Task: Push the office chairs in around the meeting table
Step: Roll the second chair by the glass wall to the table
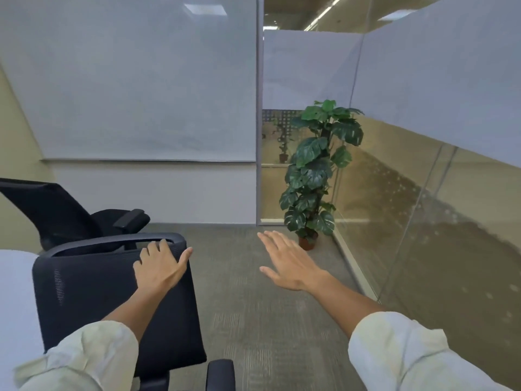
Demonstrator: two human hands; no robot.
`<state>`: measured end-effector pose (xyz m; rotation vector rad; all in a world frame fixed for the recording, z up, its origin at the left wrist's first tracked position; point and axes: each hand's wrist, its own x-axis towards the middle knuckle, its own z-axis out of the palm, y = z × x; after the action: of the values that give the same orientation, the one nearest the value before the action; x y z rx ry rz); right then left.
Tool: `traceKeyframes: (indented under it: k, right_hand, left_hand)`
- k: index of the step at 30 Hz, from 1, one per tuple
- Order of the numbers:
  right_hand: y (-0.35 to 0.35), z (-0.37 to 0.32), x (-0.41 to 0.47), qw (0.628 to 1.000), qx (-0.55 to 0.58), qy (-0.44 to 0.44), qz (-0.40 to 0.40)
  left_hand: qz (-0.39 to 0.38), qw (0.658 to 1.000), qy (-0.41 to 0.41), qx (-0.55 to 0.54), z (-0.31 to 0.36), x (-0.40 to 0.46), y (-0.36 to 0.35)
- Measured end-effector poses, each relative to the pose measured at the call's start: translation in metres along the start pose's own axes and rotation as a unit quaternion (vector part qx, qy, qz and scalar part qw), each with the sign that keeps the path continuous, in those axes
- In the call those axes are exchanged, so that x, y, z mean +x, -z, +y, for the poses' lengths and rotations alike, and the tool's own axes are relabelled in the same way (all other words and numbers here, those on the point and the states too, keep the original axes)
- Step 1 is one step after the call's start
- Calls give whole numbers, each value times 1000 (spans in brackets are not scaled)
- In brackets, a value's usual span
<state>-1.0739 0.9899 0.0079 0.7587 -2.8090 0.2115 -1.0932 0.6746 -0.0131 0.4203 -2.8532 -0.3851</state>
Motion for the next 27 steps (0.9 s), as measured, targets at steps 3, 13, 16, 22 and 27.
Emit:
traceKeyframes:
  k: [3,13,16,22,27]
  right_hand:
    - [-11,28,39,1000,17,18,-5]
    - [-50,123,162,990,59,129,-24]
    - [-53,145,193,982,72,171,-36]
    - [-57,153,257,959,85,268,-45]
    - [-76,126,311,935,90,339,-45]
  left_hand:
    - [8,1000,13,3,16,25,-13]
    - [31,993,111,-28,65,95,-63]
    - [28,983,172,-52,74,104,-75]
    - [36,970,240,-15,78,112,-88]
    - [51,954,294,28,76,133,-85]
